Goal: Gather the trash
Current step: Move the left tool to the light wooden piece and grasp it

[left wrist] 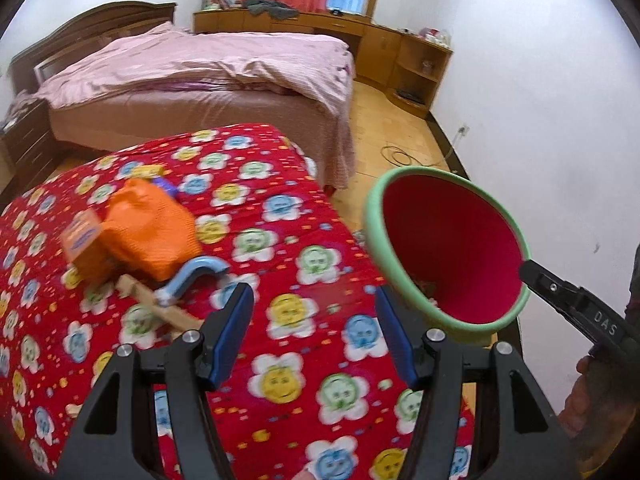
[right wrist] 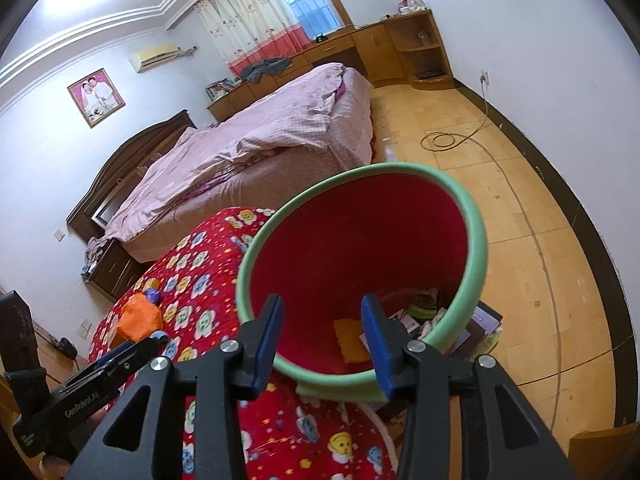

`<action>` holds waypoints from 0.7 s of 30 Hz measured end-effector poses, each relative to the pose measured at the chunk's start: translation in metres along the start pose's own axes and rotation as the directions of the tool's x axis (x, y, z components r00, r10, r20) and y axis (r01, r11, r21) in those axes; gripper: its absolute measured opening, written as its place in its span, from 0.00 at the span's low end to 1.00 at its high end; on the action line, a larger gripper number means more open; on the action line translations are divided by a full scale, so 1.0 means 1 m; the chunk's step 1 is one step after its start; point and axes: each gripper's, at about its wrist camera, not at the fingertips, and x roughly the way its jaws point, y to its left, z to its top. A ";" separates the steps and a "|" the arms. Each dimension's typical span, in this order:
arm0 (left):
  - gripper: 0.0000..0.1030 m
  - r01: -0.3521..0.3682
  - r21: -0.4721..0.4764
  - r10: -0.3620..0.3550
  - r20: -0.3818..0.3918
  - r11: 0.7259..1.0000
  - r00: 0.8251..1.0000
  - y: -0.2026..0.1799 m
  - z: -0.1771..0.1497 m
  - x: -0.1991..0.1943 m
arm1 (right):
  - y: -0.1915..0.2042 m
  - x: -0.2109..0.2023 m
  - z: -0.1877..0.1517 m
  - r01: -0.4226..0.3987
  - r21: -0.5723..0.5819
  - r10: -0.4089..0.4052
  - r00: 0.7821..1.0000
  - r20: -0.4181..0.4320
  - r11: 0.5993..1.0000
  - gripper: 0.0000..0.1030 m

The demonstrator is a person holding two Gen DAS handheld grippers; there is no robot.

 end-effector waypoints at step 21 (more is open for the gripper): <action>0.60 -0.100 -0.198 0.091 -0.053 0.975 0.994 0.077 -0.019 0.011 | 0.041 0.019 -0.023 -0.049 -0.064 0.044 0.996 -0.078 0.997 0.45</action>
